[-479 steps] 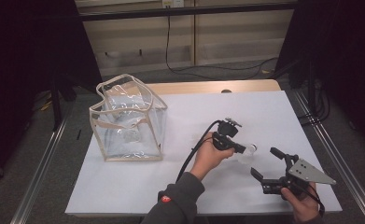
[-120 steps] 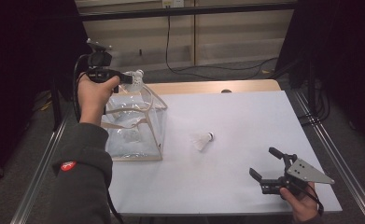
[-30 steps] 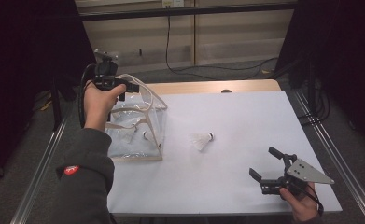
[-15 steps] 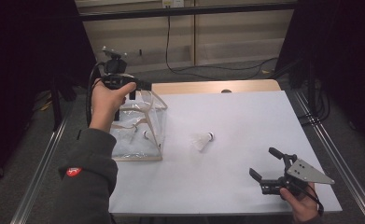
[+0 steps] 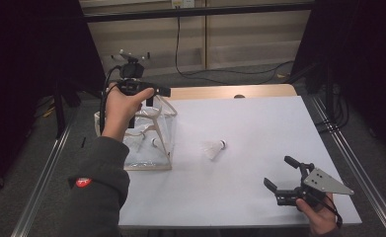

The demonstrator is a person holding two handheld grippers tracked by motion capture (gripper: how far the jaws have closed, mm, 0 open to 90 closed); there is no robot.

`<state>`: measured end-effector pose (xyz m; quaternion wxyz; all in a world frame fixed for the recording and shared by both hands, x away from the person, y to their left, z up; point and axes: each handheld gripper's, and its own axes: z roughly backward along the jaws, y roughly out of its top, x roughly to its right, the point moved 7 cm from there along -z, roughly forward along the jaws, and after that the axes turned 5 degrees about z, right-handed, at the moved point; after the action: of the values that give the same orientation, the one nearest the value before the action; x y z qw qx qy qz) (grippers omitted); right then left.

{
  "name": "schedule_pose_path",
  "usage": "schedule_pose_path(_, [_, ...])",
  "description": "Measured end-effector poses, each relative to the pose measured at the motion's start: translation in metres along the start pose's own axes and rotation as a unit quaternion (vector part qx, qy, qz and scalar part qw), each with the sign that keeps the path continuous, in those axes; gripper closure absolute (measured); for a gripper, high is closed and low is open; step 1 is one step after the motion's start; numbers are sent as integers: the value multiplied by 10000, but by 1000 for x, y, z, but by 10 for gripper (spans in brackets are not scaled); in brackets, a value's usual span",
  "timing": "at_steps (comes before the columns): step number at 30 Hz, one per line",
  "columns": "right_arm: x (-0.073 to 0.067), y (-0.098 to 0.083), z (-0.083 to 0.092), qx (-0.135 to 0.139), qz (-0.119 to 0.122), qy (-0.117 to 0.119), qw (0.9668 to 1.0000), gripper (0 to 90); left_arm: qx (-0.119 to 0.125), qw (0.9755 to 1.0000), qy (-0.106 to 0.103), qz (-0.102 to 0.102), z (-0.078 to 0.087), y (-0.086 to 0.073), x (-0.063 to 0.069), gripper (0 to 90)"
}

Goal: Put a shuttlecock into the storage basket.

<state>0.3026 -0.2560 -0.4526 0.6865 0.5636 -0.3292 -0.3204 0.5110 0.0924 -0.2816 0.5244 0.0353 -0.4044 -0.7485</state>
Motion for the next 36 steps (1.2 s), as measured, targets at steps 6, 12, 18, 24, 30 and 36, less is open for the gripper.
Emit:
schedule_pose_path(6, [0, 0, 0, 18, 72, -5, 10000, 16, 9, 10000, -13, -83, -4, 0, 8, 327])
schedule_pose_path(12, [0, 0, 0, 14, 38, 5, 10000, 16, 18, 9999, -30, -141, -10, -1, 17, 259])
schedule_pose_path(18, [0, 1, 0, 28, 62, -3, 10000, 16, 12, 9997, -75, -244, -17, -2, 26, 207])
schedule_pose_path(24, [0, 1, 0, 20, 62, -3, 10000, 16, -42, 9994, -158, -317, -22, -4, 36, 197])
schedule_pose_path(30, [-1, 1, 0, 44, 42, -1, 10000, 16, -80, 9991, -236, -353, -28, -6, 43, 186])
schedule_pose_path(36, [-1, 1, 0, 29, 47, 3, 10000, 16, -144, 9986, -302, -409, -34, -9, 50, 180])
